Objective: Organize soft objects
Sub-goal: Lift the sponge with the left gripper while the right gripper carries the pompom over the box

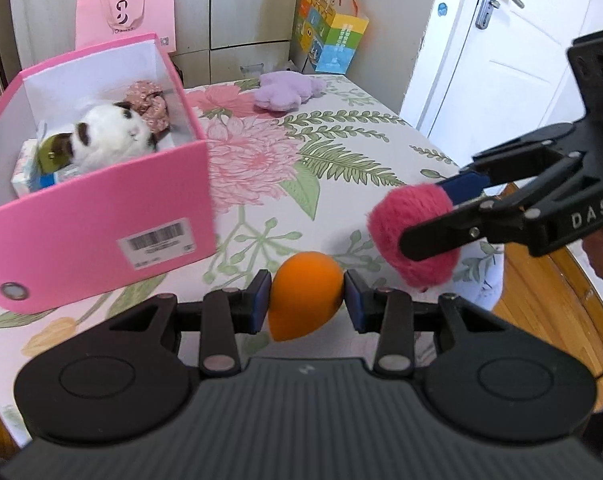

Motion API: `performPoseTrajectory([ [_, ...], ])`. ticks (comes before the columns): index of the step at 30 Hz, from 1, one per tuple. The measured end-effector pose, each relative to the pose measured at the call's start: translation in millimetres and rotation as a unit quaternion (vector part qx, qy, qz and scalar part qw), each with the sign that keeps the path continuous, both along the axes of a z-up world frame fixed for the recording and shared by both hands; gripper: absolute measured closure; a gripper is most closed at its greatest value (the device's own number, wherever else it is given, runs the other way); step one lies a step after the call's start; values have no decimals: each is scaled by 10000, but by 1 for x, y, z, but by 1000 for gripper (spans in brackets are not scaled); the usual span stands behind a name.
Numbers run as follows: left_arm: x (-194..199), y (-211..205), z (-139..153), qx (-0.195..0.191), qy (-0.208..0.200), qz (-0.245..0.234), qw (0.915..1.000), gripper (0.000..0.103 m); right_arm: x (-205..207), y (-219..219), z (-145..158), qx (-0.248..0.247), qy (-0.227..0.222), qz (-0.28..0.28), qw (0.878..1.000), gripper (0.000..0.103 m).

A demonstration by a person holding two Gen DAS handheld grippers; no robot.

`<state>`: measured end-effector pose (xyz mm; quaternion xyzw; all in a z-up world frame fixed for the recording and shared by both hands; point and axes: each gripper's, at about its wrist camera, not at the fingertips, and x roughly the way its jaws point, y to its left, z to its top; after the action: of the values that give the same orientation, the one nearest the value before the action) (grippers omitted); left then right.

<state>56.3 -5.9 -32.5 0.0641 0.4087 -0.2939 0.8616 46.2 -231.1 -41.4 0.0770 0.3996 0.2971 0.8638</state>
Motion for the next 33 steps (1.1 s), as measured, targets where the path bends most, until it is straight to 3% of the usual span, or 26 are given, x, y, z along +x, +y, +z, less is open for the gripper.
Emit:
performPoseTrajectory([
  [5,3,32,24,-165,137,-104,9997,65,5,20,21,67,-163,220,9996,51],
  [18,32,73,101,-30,-1137,216,9933,65,66,78,95,189,-1134,413,9925,51],
  [23,70,77,98,130,-1161,458,9921,65,106,100,99,-133,-1430,223,9894,50],
  [27,107,77,85,528,-1198,690,9890,65,146,113,89,-167,-1180,155,9928,50],
  [31,146,80,65,594,-814,856,9912,65,179,127,75,-97,-834,231,9962,50],
  [33,158,82,56,675,-816,961,9897,65,192,136,69,-177,-767,211,9967,50],
])
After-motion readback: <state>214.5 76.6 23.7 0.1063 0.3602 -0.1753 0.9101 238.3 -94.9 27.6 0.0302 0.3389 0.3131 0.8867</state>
